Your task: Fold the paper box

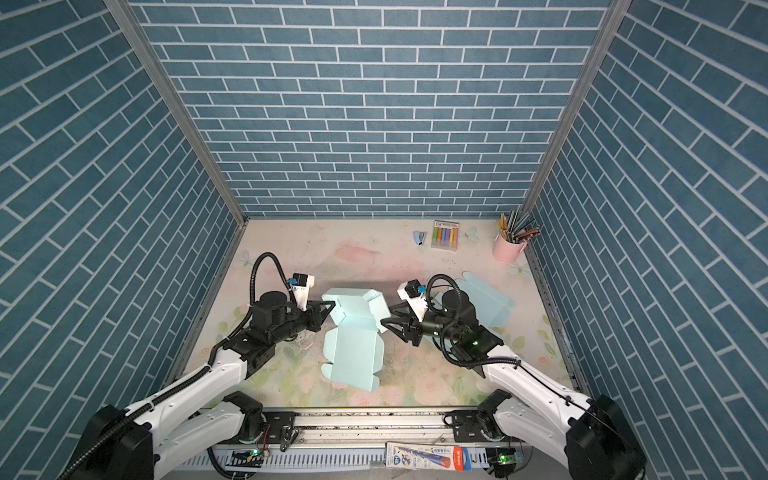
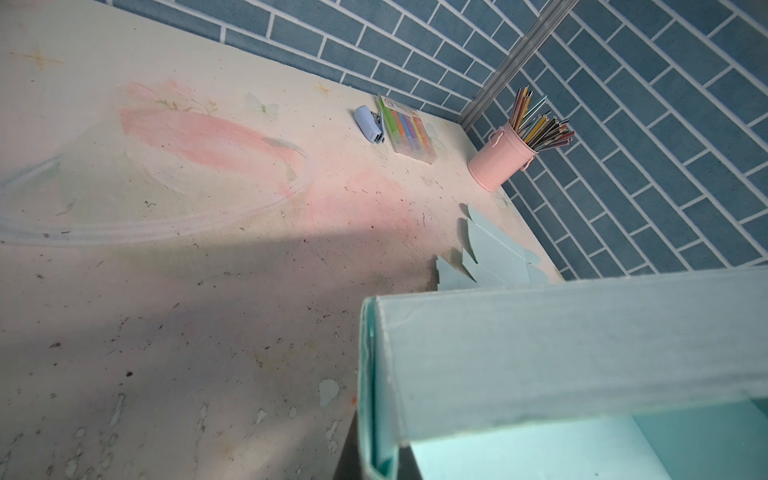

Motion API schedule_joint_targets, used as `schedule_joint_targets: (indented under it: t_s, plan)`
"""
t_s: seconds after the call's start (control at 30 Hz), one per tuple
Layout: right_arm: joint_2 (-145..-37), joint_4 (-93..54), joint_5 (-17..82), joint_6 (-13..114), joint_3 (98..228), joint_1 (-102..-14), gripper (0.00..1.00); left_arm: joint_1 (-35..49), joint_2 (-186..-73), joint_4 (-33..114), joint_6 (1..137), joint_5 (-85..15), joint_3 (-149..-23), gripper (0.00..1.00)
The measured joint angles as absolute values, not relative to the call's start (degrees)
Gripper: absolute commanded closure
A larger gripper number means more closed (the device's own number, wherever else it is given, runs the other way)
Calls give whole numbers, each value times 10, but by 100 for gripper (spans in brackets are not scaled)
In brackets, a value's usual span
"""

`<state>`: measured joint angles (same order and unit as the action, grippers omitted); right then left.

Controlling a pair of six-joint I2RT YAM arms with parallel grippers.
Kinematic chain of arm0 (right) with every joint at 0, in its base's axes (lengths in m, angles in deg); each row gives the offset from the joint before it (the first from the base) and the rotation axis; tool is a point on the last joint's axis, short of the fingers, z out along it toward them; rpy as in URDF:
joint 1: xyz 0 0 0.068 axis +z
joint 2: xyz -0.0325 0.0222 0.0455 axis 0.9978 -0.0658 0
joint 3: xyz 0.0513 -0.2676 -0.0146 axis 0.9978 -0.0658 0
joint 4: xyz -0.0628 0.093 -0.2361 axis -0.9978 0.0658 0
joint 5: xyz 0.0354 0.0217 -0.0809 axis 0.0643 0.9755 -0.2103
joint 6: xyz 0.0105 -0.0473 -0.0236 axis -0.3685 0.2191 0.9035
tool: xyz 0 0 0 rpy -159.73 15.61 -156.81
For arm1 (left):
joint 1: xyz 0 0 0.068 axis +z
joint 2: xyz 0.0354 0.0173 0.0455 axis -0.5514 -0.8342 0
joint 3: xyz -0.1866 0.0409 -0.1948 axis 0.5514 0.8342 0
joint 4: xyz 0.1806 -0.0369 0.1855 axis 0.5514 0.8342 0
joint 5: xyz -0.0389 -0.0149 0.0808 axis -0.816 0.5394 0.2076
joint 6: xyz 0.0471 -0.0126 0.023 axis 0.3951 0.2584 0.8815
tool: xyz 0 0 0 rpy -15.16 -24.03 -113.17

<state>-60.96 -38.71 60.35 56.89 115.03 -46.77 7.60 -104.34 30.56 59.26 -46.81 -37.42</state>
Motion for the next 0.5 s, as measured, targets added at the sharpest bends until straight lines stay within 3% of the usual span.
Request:
schedule_joint_targets:
  t_s: [0.2,0.5]
  plan:
    - [-631,-381,561,588,1184,-424,57,73,-1058,306,595,-460,-374,100]
    - [-752,-324,342,586,1266,-340,59,74,-1101,319,593,-386,-376,100]
